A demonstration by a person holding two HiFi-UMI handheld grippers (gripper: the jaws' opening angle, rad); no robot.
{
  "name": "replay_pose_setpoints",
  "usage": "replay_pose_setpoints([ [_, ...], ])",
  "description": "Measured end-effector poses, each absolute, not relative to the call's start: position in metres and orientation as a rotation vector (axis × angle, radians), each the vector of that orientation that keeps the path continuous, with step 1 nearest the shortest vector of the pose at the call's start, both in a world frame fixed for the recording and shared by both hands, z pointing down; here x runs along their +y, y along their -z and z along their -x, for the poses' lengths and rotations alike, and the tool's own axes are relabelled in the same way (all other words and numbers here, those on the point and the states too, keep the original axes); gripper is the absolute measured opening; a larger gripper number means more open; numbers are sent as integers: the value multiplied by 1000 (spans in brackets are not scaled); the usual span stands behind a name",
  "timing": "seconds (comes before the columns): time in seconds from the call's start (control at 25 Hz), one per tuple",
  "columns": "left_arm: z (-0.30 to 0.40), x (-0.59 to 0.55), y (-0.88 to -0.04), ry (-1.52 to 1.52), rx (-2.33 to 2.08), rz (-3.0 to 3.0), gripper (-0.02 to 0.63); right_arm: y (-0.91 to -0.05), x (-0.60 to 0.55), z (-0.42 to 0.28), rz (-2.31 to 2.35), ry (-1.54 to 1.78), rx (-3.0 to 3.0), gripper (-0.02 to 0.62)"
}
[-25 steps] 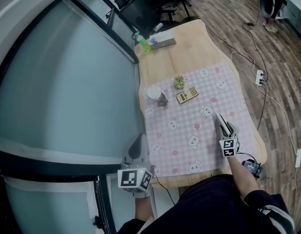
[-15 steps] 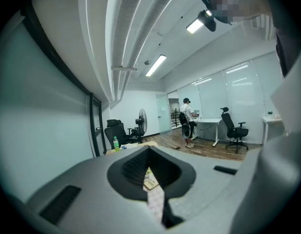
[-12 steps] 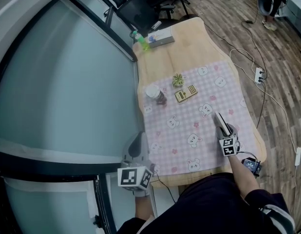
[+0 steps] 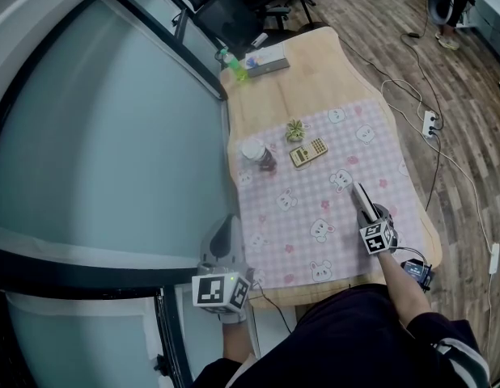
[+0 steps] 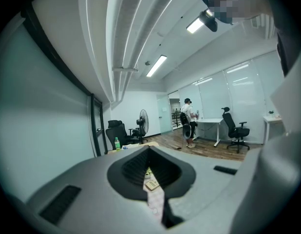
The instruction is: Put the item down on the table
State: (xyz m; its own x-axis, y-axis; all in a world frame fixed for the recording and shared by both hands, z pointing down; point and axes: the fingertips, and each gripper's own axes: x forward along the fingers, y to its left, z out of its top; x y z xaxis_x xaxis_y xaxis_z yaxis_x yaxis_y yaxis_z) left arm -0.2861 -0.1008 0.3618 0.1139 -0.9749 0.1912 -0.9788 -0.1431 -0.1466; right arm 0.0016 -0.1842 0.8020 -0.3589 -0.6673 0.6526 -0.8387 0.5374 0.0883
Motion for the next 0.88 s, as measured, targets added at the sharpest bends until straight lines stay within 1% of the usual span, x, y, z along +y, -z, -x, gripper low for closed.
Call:
replay_pose_setpoints([
  [0.36, 286, -97, -360, -374, -2051, -2335, 0, -802, -182, -1, -1217, -344, -2117, 178],
  [0.52, 286, -97, -360, -378, -2055, -2330, 0, -800, -183, 1, -1177, -267, -2072, 179],
  [0.64, 286, -96, -361, -377, -2058, -2327, 0, -799, -183, 5, -1075, -79, -1960, 192],
  [0.88, 288, -98, -361, -364, -2057, -2327, 0, -789, -178, 25, -740, 463, -1642, 247],
])
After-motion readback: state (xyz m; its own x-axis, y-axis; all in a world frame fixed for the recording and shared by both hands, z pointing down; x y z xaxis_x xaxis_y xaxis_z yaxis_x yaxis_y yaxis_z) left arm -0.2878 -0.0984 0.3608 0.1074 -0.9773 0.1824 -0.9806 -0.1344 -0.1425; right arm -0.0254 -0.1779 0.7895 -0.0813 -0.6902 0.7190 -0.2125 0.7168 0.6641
